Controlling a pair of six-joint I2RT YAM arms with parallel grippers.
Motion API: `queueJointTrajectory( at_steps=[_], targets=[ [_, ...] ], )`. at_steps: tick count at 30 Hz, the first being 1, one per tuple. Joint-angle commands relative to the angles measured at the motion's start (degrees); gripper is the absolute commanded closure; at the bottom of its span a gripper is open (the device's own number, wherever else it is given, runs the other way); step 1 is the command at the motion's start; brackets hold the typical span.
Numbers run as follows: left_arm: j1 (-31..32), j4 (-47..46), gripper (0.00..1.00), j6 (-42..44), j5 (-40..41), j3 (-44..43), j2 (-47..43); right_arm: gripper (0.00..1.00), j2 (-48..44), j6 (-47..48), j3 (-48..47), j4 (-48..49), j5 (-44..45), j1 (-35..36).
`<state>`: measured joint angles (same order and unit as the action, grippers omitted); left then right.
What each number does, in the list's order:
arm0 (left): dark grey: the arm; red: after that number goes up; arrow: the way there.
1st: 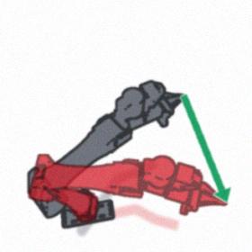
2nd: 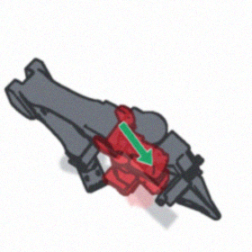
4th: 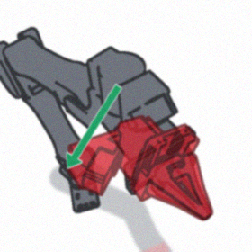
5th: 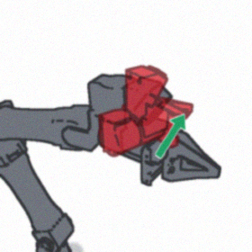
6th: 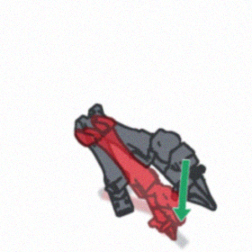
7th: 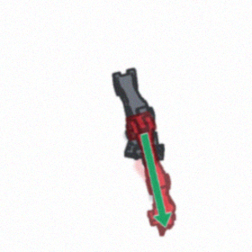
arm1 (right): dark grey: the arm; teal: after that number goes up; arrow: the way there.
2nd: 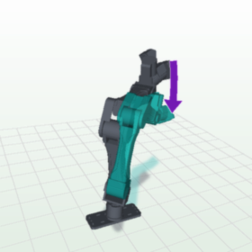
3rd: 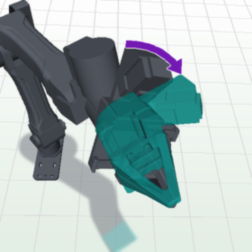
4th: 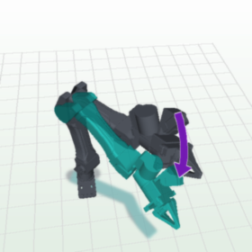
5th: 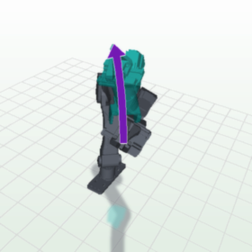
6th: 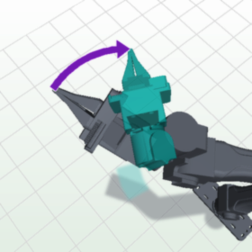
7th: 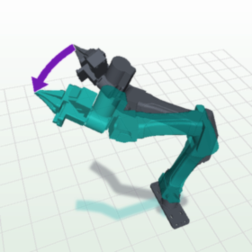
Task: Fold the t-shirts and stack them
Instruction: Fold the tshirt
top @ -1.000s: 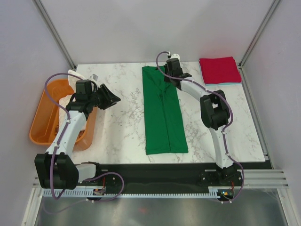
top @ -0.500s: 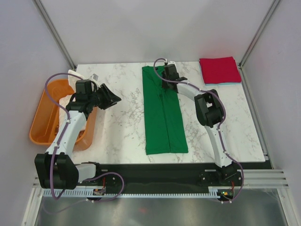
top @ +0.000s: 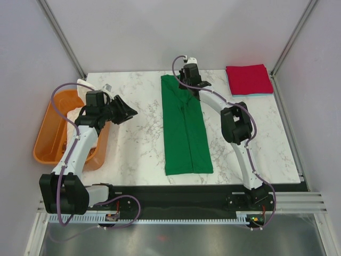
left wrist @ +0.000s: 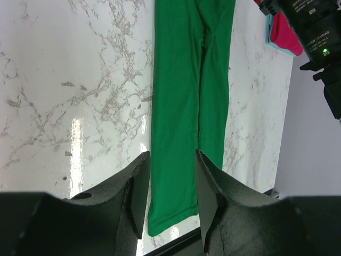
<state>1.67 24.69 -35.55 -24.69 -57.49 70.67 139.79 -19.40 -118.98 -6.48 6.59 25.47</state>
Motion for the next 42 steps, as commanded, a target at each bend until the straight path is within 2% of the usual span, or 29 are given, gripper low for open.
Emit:
queueJointTrajectory(
  at_steps=[1, 7, 13, 29, 42],
  targets=[
    [-0.27, -2.28, 0.53, -0.05, -1.77, 0.63, -0.89, 0.95, 4.08, -1.16, -3.80, 6.12, -0.88, 0.45],
    [-0.27, -2.45, 0.53, -0.05, -1.77, 0.63, -0.54, 0.98, 11.20, -5.11, -10.83, 8.93, -6.32, 0.37],
    [-0.27, -2.45, 0.53, -0.13, -1.77, 0.80, -0.01, 0.99, 13.41, -7.76, -10.40, 10.78, -9.14, 0.54],
    [-0.27, -2.72, 0.53, 0.04, -1.94, 0.98, 0.43, 0.99, 9.98, -5.83, -9.34, 14.91, -9.75, 0.72],
    [-0.18, -2.98, 0.53, 0.57, -2.73, 0.72, 1.31, 0.97, 18.14, -11.36, -13.82, 16.25, -10.02, 0.81]
  ],
)
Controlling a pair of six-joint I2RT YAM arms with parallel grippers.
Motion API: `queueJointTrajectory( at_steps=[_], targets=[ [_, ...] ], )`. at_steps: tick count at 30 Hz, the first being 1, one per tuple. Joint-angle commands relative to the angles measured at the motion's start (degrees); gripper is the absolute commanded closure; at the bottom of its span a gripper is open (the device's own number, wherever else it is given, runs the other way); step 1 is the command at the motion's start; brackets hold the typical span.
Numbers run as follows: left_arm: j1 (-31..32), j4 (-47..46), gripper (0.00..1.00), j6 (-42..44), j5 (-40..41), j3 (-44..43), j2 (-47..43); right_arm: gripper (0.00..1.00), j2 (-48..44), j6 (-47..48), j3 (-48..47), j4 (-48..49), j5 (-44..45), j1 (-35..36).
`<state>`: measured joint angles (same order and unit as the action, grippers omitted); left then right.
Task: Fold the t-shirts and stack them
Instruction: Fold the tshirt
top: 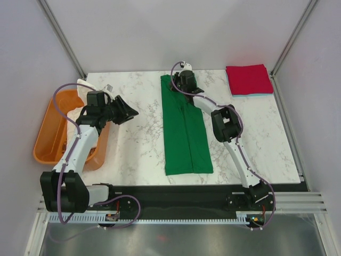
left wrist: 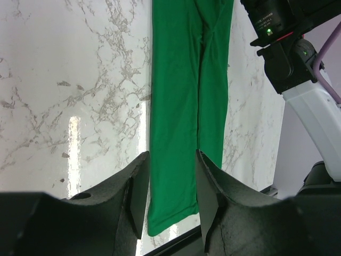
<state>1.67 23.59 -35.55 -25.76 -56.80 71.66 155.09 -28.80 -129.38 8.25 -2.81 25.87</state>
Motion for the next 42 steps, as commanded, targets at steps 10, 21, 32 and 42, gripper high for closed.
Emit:
queueJointTrajectory(
  at_steps=[10, 21, 32, 42],
  targets=[
    [4.83, -0.75, 0.51, 3.12, -2.45, 0.72, -2.84, 0.93, 2.94, -0.39, -5.27, -4.21, 2.37, 0.41],
    [11.59, 6.37, 0.48, 2.59, -3.68, 3.61, -11.62, 0.63, -17.24, 5.07, 0.78, -5.08, -1.95, 1.99],
    [30.30, 6.82, 0.48, -3.74, 1.32, 19.79, -19.18, 0.43, -58.09, -4.06, 35.40, -37.99, 8.00, 2.70],
    [38.40, 6.82, 0.48, -3.74, 1.32, 28.93, -14.98, 0.02, -86.69, -11.37, 75.72, -50.52, 5.80, 4.89]
  ],
)
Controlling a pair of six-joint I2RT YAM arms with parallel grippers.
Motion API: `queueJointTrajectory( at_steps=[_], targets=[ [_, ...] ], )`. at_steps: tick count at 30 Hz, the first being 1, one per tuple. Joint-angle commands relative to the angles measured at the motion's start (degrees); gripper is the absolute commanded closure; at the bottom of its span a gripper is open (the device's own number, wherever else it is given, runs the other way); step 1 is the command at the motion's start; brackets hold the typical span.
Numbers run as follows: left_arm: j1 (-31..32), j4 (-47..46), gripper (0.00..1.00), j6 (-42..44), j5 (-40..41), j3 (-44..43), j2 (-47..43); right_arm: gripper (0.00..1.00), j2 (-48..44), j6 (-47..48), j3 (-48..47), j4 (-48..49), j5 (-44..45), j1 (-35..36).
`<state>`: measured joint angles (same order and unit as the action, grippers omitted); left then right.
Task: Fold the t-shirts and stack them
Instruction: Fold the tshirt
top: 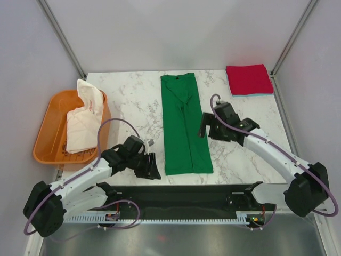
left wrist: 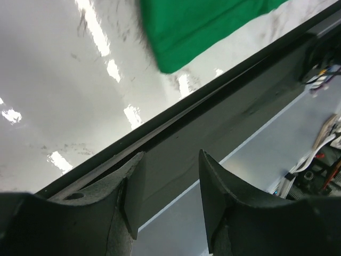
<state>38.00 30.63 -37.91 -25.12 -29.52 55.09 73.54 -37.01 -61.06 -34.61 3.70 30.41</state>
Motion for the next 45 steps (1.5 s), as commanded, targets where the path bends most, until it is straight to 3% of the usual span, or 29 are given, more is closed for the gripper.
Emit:
queueJointTrajectory(
  at_steps=[1, 6, 7, 8, 10, 11, 13, 14, 21, 32, 33, 40, 44, 45],
  targets=[
    [3.91, -0.22, 0.48, -1.38, 0.69, 2.09, 2.03, 0.02, -6.99, -4.02, 9.36, -7.84, -1.06, 0.35],
    [6.91, -0.31, 0.48, -3.64, 2.34, 3.85, 4.75, 0.02, -18.94, -7.81, 21.04, -6.96, -5.46, 0.79],
    [7.17, -15.71, 0.46, -17.76, 7.93, 3.85, 5.72, 0.02, -21.05, -7.98, 21.94, -7.74, -4.77, 0.79],
    [7.26, -17.08, 0.46, -18.07, 8.33, 3.85, 6.43, 0.05, -21.85, -8.59, 22.90, -7.93, -4.06, 0.79],
    [7.27, -18.23, 0.46, -18.51, 9.73, 3.33, 7.39, 0.16, -22.82, -8.69, 26.07, -7.14, -5.27, 0.88],
    [7.27, -19.81, 0.46, -18.78, 10.00, 3.15, 8.79, 0.33, -23.26, -8.60, 27.29, -4.88, -6.16, 0.79],
    [7.27, -19.82, 0.47, -19.04, 9.92, 2.10, 10.55, 0.55, -23.00, -8.25, 30.20, -2.23, -7.56, 0.88],
    [7.18, -19.82, 0.47, -19.04, 9.92, 1.49, 12.74, 0.57, -23.00, -8.07, 30.82, -1.61, -7.66, 0.88],
    [7.27, -19.82, 0.47, -19.04, 9.92, -0.37, 20.40, 0.57, -21.68, -6.93, 35.04, 4.28, -9.15, 0.88],
    [7.27, -19.82, 0.47, -19.04, 9.92, -0.28, 22.95, 0.58, -21.94, -8.34, 42.07, 10.79, -12.32, 0.88],
    [7.27, -25.74, 0.61, -20.09, 12.09, -0.19, 22.96, 0.58, -22.12, -8.42, 42.33, 11.05, -12.41, 0.88],
    [7.44, -25.80, 0.71, -20.45, 12.12, 0.08, 23.83, 0.62, -22.56, -8.95, 43.65, 11.93, -12.23, 0.88],
    [7.35, -25.80, 0.71, -20.45, 12.12, -0.28, 23.75, 0.84, -23.44, -9.39, 44.09, 11.93, -13.28, 0.96],
    [7.35, -25.62, 0.97, -20.80, 9.85, -0.02, 23.23, 0.97, -23.88, -9.65, 44.01, 11.67, -13.89, 0.96]
  ],
)
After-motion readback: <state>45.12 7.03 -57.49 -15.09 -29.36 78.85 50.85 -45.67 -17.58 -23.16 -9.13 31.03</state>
